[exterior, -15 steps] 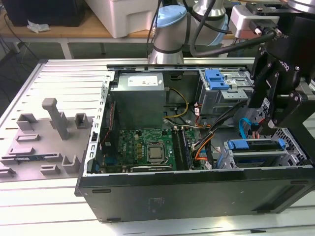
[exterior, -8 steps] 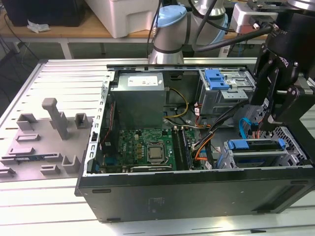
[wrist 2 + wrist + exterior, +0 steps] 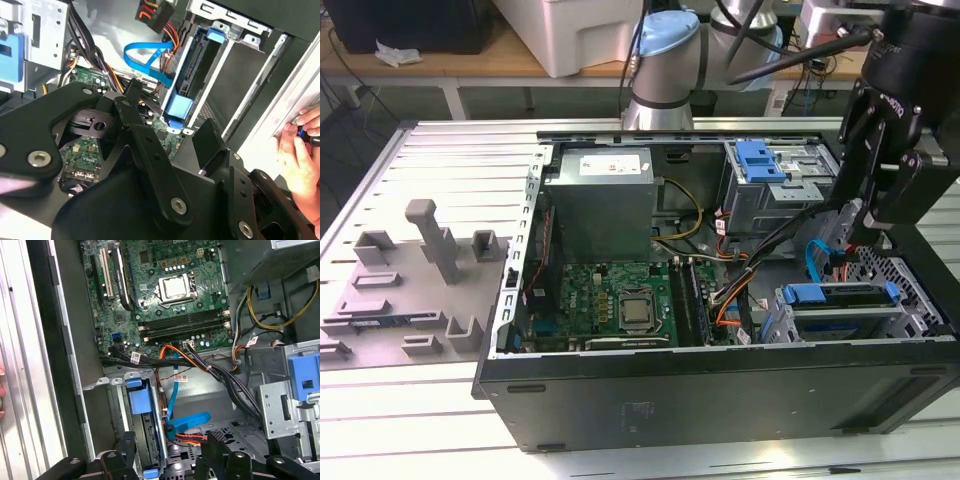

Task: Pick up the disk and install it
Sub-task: 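Insert the first disk wire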

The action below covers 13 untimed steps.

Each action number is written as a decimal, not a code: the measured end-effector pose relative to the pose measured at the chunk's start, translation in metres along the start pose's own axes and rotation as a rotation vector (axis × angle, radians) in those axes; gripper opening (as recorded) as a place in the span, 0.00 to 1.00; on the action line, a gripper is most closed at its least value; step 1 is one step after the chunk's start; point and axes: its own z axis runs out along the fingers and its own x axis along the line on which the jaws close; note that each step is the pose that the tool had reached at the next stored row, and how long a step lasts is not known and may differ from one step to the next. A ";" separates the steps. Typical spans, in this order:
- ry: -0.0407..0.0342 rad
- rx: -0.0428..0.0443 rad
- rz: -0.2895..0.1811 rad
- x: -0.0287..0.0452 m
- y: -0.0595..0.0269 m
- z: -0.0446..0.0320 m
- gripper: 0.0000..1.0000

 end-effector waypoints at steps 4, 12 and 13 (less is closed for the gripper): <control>0.0107 -0.0073 0.001 -0.0096 -0.0065 -0.0001 0.69; 0.0465 -0.0584 0.004 -0.0239 -0.0222 0.0027 0.69; 0.0652 -0.0560 0.005 -0.0290 -0.0241 0.0032 0.69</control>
